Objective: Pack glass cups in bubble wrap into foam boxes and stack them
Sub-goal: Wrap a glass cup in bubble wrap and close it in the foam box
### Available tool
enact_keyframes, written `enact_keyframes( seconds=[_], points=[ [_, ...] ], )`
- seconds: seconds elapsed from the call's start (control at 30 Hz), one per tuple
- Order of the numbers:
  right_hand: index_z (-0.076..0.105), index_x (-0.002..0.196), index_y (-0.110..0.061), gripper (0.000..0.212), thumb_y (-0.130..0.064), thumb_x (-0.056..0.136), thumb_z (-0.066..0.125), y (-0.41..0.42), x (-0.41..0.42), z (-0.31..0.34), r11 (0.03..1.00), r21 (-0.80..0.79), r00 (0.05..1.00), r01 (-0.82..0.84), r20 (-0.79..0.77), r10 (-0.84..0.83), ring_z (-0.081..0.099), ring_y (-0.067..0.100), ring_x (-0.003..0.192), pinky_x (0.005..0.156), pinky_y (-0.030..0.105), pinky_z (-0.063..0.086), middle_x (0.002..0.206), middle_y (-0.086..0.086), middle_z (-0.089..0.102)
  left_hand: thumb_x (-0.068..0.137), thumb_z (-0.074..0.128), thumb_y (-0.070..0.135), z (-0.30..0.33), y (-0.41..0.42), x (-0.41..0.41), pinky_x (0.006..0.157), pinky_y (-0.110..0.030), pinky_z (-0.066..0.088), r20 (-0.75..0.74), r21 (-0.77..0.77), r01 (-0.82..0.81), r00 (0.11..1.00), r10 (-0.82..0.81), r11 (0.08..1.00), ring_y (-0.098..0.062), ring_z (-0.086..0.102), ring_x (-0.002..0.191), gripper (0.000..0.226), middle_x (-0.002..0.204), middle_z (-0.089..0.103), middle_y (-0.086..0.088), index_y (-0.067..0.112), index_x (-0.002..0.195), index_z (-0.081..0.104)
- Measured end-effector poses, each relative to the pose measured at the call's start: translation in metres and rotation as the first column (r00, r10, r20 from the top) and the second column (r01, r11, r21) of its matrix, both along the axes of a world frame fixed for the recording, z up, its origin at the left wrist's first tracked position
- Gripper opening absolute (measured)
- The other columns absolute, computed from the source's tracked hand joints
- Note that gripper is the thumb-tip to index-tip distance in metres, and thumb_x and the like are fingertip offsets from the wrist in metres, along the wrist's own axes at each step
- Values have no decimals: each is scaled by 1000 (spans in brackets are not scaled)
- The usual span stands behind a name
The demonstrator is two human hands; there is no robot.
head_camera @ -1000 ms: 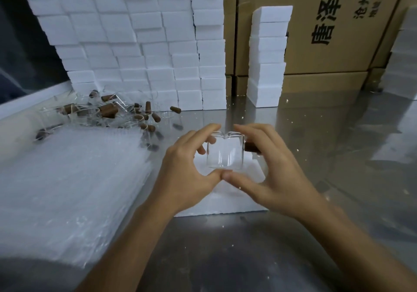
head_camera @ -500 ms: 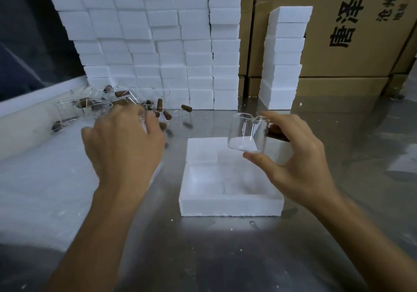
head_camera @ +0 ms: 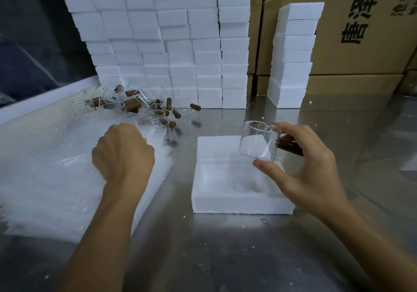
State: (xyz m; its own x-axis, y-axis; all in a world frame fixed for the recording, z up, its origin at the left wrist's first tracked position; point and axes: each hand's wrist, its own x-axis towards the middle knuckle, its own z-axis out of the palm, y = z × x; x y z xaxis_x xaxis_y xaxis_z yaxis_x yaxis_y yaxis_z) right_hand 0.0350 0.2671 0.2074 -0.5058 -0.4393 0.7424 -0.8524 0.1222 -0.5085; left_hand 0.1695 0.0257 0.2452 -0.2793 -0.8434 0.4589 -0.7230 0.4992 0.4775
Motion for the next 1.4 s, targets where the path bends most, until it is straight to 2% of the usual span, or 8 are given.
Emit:
enact_keyframes(
  seconds=[0.3,0.5,0.63,0.8,1.0,1.13,1.23,1.4],
  points=[
    [49,91,-24,43,-36,70,85,0,1,-2,985,-153,976,74,213,-40,64,9,81,69,12,51,91,-14,66,92,50,-7,0,63,-20,62,-46,51,-149,-393,599,707,-691,698,-38,59,74,32,93,58,-10,19,110,45],
    [50,84,-16,44,-36,71,86,4,-6,-3,979,-131,953,159,280,-117,62,16,70,64,28,55,84,3,63,81,62,10,-13,70,-25,67,-40,56,-95,-268,690,675,-731,672,-20,59,69,13,87,64,0,11,89,73],
    [46,80,-16,45,-33,69,87,4,-3,-2,977,-155,947,148,306,-95,65,15,71,68,37,56,95,5,64,90,49,52,-11,76,-24,61,-35,49,-212,-125,606,757,-618,786,-26,64,63,53,59,64,3,14,54,59],
    [45,78,-17,48,-41,66,85,1,8,6,979,-197,909,59,416,29,56,11,57,56,22,48,77,3,64,86,74,19,-10,76,-25,74,-35,52,-180,-79,535,822,-540,841,-28,67,76,7,80,74,-1,17,79,76],
    [68,94,-13,44,-52,74,65,0,21,24,906,-399,590,-139,701,400,60,10,69,63,26,47,85,1,72,79,62,-4,-10,90,-22,92,-40,51,-176,-97,563,802,-571,820,-33,67,89,42,114,72,-7,11,118,71],
    [75,85,-22,31,-45,90,55,2,29,34,649,-690,193,-320,623,758,69,15,89,80,26,55,128,6,67,79,65,-7,-13,101,-24,100,-27,42,-125,-109,640,750,-650,760,-23,59,117,63,141,56,2,18,137,57],
    [70,78,-20,32,-44,91,54,-2,37,36,531,-763,-25,-370,579,815,60,21,124,101,33,49,133,12,64,73,62,-11,-19,113,-26,88,-30,47,-124,-111,700,695,-709,706,-25,61,105,72,135,55,10,27,134,53],
    [60,98,-11,32,-41,87,65,-7,33,26,618,-757,-12,-212,635,773,52,28,134,120,44,29,138,17,60,75,63,-11,-24,119,-29,98,-26,47,-134,-43,744,657,-742,667,-21,55,122,94,158,28,16,34,151,29]
  ],
)
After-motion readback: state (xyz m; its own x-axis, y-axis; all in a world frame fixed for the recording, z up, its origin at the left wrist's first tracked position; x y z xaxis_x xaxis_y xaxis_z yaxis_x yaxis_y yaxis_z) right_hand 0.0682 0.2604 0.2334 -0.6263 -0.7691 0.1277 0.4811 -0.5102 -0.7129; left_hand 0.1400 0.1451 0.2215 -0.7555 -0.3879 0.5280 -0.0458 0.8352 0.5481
